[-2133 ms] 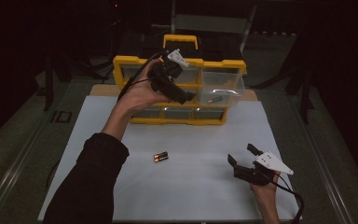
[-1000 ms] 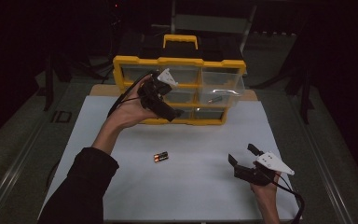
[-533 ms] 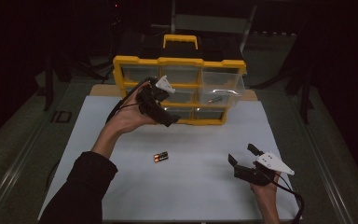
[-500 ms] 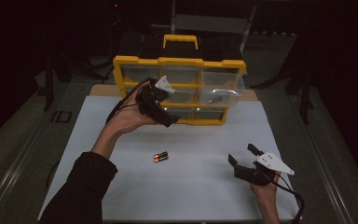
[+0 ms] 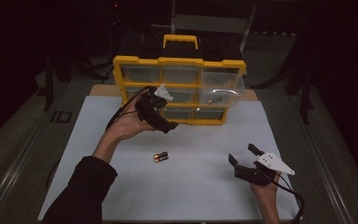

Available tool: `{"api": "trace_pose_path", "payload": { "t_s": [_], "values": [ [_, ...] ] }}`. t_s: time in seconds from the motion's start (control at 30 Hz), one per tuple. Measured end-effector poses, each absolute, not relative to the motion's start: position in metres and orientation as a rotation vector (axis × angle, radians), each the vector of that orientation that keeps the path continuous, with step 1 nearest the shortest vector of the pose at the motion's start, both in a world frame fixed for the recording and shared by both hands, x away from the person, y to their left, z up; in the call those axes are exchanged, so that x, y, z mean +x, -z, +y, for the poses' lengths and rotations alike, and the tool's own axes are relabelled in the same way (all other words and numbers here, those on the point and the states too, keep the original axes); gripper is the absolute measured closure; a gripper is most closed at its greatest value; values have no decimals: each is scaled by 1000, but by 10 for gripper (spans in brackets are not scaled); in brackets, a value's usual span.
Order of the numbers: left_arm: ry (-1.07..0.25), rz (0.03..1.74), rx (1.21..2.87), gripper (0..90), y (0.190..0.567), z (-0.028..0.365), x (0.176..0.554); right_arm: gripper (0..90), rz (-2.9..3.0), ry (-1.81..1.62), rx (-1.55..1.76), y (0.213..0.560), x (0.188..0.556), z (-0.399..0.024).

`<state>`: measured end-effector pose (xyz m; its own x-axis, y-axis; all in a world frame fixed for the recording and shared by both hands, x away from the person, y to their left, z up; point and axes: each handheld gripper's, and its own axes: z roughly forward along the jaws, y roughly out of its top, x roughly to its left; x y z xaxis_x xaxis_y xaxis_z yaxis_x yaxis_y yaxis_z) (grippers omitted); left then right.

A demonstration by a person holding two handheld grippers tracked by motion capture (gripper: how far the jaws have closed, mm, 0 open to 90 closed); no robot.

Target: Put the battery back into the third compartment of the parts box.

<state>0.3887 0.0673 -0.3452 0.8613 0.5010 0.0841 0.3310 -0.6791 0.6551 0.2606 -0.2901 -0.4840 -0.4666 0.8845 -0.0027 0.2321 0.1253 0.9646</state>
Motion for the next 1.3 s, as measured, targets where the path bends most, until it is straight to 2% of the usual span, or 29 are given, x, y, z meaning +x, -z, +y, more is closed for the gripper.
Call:
{"api": "trace_pose_path", "payload": {
  "t_s": [1.3],
  "values": [
    [-305, 659, 2490, 63, 400, 70, 385, 115, 1796, -1369, 1082, 484, 260, -291]
  ]
}}
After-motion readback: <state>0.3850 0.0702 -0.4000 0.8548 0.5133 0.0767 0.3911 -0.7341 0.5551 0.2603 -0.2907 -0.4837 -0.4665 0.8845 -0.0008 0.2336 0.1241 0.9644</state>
